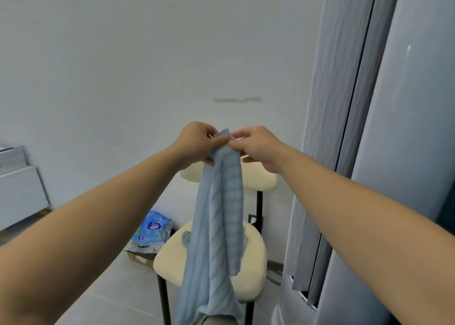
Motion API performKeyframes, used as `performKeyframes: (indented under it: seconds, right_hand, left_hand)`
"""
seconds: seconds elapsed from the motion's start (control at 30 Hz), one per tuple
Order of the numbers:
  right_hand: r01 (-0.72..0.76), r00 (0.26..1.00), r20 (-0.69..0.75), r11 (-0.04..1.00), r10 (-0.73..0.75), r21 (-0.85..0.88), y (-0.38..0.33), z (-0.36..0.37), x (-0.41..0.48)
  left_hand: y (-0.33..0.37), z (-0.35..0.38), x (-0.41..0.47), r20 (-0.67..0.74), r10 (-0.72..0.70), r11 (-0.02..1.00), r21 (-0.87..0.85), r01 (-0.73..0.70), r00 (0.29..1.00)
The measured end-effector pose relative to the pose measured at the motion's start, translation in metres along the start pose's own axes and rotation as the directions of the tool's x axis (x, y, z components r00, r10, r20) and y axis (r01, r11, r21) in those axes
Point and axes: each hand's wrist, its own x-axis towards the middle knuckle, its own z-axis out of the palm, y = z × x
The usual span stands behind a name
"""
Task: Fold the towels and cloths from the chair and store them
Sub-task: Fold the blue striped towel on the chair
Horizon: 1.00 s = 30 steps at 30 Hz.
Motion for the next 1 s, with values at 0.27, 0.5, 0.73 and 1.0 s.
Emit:
performKeyframes:
  seconds: [0.27, 0.5, 0.73, 1.0]
  right_hand:
    - [0.034, 0.951, -0.306, 0.999, -0.035, -0.011, -0.009, -0.008, 0.052]
    - [0.004, 0.764, -0.638, 0.989, -0.099, -0.148, 0.0, -0.051, 0.064]
    - [-0.036, 0.695, -0.714, 0.988, -0.084, -0.152, 0.012, -0.078, 0.062]
    - [-0.116, 0.974, -0.225, 0.932, 0.039, -0.343, 0.045, -0.067, 0.059]
  left_hand:
    - [-0.044, 0.016, 0.013, 0.294, -0.018, 1.0, -0.005, 0.021, 0.956]
    - [-0.088, 0.039, 0.015, 0.368, -0.209, 0.914, -0.257, 0.315, 0.906]
    - [-0.107, 0.013, 0.02, 0.638, -0.16, 0.987, 0.088, 0.134, 0.753]
    - [-0.101, 0.0, 0.045, 0.37, -0.139, 0.988, 0.118, 0.101, 0.919]
